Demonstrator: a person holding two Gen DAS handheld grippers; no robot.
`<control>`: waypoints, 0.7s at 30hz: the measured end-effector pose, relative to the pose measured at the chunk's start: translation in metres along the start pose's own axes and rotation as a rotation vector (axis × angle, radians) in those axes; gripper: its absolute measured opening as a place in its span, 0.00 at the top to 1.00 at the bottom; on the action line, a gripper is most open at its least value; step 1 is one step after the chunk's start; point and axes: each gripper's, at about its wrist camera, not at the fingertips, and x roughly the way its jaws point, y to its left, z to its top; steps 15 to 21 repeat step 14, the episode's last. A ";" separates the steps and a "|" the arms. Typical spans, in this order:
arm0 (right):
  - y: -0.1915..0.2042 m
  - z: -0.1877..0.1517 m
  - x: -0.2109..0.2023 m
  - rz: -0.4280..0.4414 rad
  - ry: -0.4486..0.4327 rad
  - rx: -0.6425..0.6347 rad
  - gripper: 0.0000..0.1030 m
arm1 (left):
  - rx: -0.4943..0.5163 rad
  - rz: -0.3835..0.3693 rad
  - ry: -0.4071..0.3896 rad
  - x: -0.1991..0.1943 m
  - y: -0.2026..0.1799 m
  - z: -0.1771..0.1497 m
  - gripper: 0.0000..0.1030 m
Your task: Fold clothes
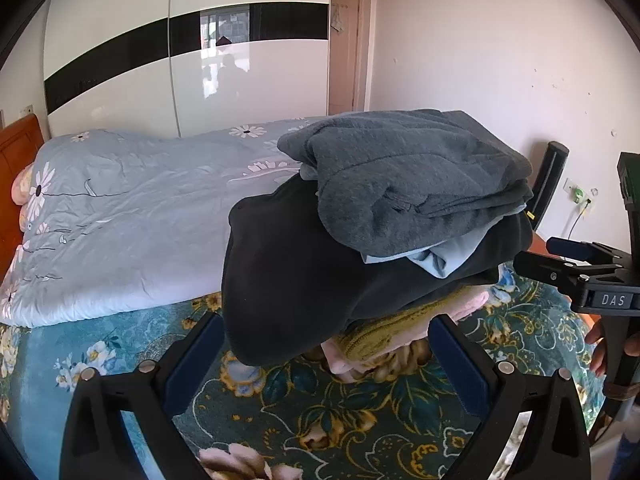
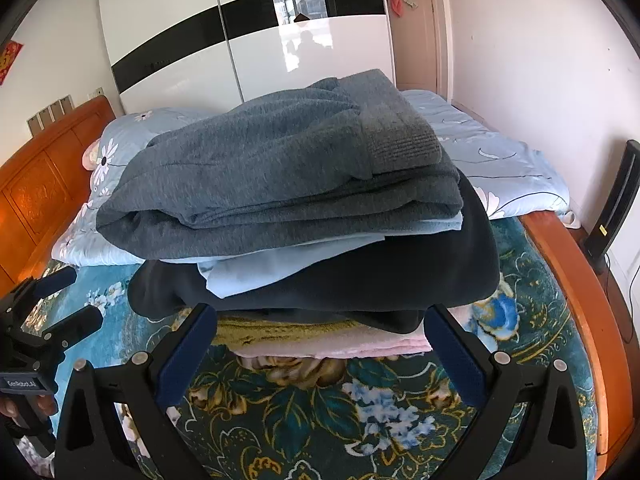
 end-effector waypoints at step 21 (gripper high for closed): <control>0.002 -0.001 0.003 0.010 0.010 -0.006 0.00 | -0.016 -0.004 -0.001 -0.005 0.004 -0.002 0.00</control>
